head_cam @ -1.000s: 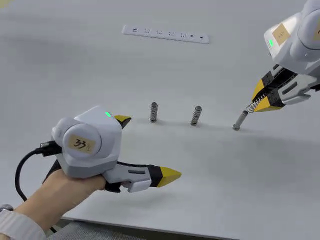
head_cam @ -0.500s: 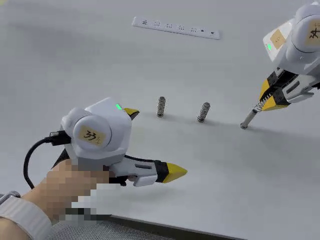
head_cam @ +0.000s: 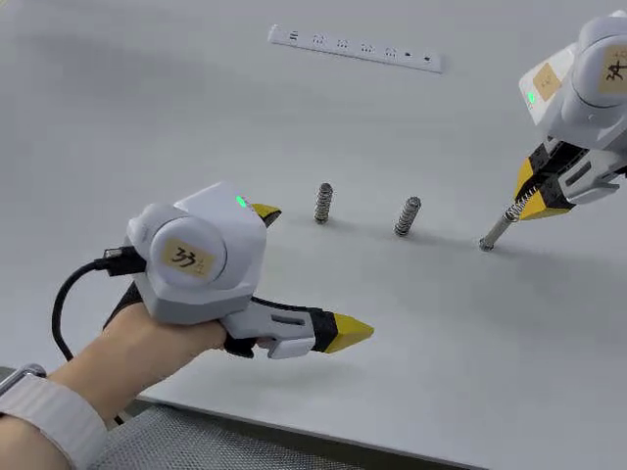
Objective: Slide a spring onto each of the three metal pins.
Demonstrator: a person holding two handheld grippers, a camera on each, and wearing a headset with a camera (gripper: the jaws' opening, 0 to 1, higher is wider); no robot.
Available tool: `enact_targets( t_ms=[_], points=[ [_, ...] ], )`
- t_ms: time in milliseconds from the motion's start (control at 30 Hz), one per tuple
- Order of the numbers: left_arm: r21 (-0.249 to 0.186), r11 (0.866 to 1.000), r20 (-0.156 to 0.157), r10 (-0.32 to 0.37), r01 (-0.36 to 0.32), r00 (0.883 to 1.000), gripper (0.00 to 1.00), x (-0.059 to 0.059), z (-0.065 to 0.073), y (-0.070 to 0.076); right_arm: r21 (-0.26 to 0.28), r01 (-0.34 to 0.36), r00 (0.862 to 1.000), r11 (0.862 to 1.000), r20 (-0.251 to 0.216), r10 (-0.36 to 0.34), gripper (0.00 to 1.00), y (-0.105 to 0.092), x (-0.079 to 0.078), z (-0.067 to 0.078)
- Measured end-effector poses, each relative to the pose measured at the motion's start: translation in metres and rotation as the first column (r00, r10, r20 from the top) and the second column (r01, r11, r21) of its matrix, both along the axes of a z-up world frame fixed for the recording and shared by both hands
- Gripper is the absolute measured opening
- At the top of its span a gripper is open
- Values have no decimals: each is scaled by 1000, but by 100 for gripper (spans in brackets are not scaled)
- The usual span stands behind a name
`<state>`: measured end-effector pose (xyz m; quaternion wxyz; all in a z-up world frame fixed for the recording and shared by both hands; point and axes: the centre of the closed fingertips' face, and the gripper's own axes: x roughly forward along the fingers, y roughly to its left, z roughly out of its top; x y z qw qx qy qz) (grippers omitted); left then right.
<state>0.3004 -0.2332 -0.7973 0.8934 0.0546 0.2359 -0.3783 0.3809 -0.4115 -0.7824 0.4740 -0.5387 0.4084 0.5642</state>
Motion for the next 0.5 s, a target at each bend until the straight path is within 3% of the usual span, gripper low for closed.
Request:
enact_targets(
  t_ms=[500],
  points=[
    [-7,1000,-1,1,-1,1000,96,1,0,0,-12,0,1000,1000,-22,0,8,1,3,-16]
  ],
)
